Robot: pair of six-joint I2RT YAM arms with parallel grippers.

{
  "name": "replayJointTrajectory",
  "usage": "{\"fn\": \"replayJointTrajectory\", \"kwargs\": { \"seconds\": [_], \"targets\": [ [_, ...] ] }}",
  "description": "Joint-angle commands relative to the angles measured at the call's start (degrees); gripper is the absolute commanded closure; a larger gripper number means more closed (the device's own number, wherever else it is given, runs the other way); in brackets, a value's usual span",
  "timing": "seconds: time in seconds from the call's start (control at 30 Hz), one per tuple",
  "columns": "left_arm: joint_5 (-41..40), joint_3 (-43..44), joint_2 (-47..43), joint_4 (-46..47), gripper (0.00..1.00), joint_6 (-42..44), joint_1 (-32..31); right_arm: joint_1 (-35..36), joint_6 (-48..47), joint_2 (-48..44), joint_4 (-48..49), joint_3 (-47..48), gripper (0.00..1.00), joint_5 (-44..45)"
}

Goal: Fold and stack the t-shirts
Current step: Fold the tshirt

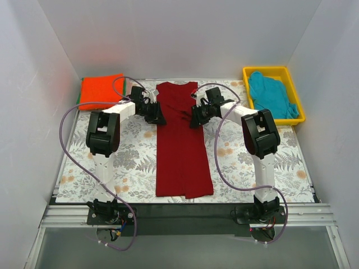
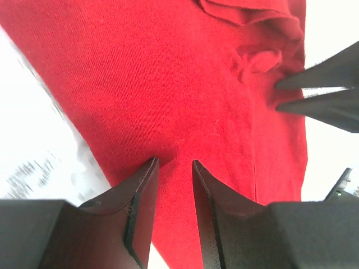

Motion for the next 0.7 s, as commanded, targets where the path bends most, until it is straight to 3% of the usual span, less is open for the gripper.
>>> {"fn": "replayJointTrajectory", "kwargs": {
  "seconds": [0.0,0.33,0.53,0.67],
  "targets": [
    [0.9,5.4,4.2,0.1,0.69,1.8,1.6,-1.9,1.7,3.4,5.7,3.8,0.65,2.4],
    [2.7,18.7,13.5,-2.8,0.67,1.6,3.9,-4.1,4.5,10.0,7.9,13.2,0.60,-0.1],
    [8.6,16.8,2.7,-3.2,0.60,5.2,4.1,-4.1,2.3,-0.5,5.9,12.4,0.41,-7.5],
    [10.8,6.0,-12.5,-2.5,0.47,11.7,4.1,-4.1,-9.1,-14.8,-4.5,10.3,0.29,-9.0]
  ]
}}
